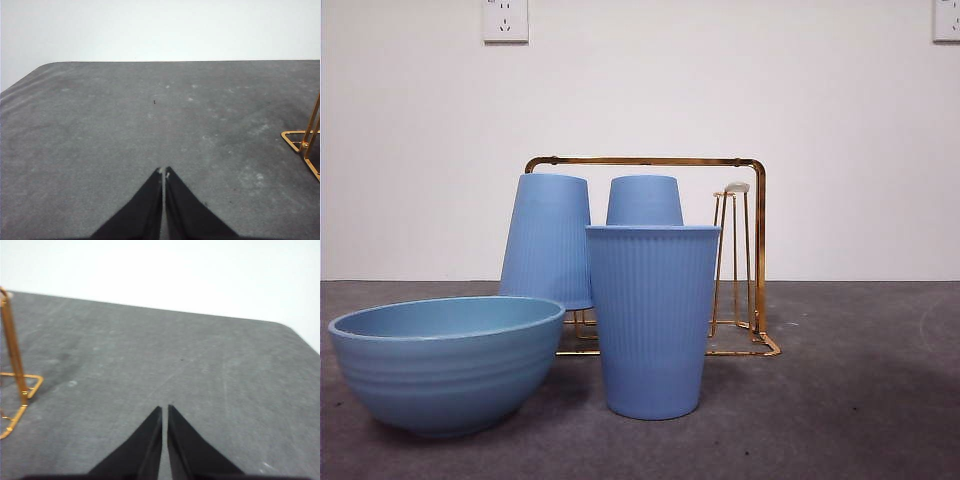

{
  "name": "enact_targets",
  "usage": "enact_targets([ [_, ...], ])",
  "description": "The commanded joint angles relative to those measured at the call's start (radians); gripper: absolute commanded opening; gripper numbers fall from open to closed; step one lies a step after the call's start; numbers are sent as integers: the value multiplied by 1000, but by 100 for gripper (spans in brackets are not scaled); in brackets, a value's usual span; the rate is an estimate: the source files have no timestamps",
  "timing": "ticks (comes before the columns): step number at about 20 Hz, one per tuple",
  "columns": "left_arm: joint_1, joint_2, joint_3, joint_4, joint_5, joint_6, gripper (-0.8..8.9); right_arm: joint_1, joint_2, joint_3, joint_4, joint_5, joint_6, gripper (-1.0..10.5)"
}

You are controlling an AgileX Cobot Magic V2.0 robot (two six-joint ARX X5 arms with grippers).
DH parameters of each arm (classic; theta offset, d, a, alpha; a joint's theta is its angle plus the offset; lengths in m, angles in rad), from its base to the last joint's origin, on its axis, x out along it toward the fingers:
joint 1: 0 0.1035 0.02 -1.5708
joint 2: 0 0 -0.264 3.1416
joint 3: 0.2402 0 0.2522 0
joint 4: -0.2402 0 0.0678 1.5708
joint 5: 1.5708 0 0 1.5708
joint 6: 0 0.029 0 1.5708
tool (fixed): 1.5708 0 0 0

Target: Right arm lift cup from the cupboard, then place it on the right of the bowl

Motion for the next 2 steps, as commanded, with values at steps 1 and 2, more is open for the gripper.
enact_targets([
  [1,-1,0,-20,10,2,-1,8,-110,-87,-189,112,-99,-15,20],
  [2,-1,0,-20,11,2,-1,8,-110,-87,-189,113,-99,-15,20],
])
